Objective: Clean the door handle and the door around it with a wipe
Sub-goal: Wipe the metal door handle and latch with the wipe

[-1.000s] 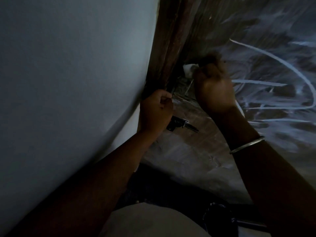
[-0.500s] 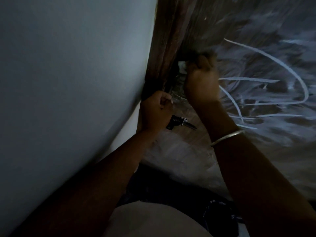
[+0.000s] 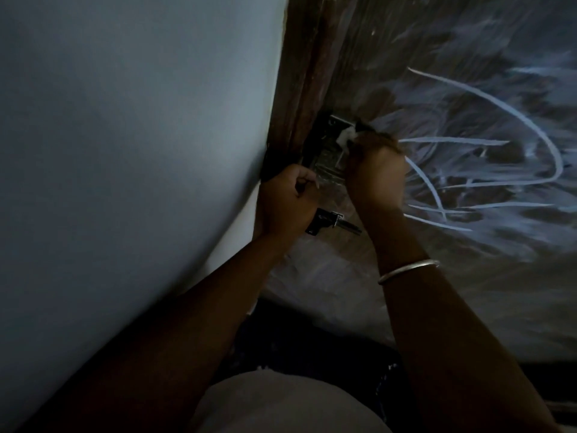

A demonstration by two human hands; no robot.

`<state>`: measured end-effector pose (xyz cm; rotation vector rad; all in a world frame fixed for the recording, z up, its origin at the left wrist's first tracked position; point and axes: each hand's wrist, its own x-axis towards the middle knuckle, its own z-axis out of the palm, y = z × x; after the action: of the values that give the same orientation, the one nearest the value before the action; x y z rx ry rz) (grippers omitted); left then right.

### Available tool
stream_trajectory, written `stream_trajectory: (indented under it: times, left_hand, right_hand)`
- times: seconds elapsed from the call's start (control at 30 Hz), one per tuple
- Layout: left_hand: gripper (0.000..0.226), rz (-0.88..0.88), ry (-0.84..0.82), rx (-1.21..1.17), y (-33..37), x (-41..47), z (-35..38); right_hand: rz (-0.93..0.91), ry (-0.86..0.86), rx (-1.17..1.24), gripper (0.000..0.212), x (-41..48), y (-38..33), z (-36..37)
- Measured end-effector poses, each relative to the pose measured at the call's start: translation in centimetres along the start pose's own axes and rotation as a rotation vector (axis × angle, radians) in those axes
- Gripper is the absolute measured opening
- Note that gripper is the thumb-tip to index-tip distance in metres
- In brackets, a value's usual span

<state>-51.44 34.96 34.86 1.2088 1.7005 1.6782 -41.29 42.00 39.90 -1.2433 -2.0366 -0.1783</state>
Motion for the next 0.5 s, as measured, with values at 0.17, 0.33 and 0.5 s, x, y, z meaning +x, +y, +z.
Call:
stream_trajectory:
  times: [0.17, 0.33, 0.5]
  left_hand:
    - [0.014, -0.02, -0.002, -0.019, -0.3, 0.2, 0.0]
    - [0.01, -0.035, 0.022, -0.028, -0.7, 0.5, -0.1]
    - [0.012, -0.078, 0.03, -0.084, -0.9, 0.7, -0.3]
  right_hand:
    - [0.0, 0.076, 0.042, 0.027, 0.7, -0.2, -0.9]
    - [-0.224, -0.049, -0.092, 0.021, 1.1, -0.5, -0.1]
    - [-0.311, -0.22, -0.179, 0.023, 0.8, 1.0, -0.3]
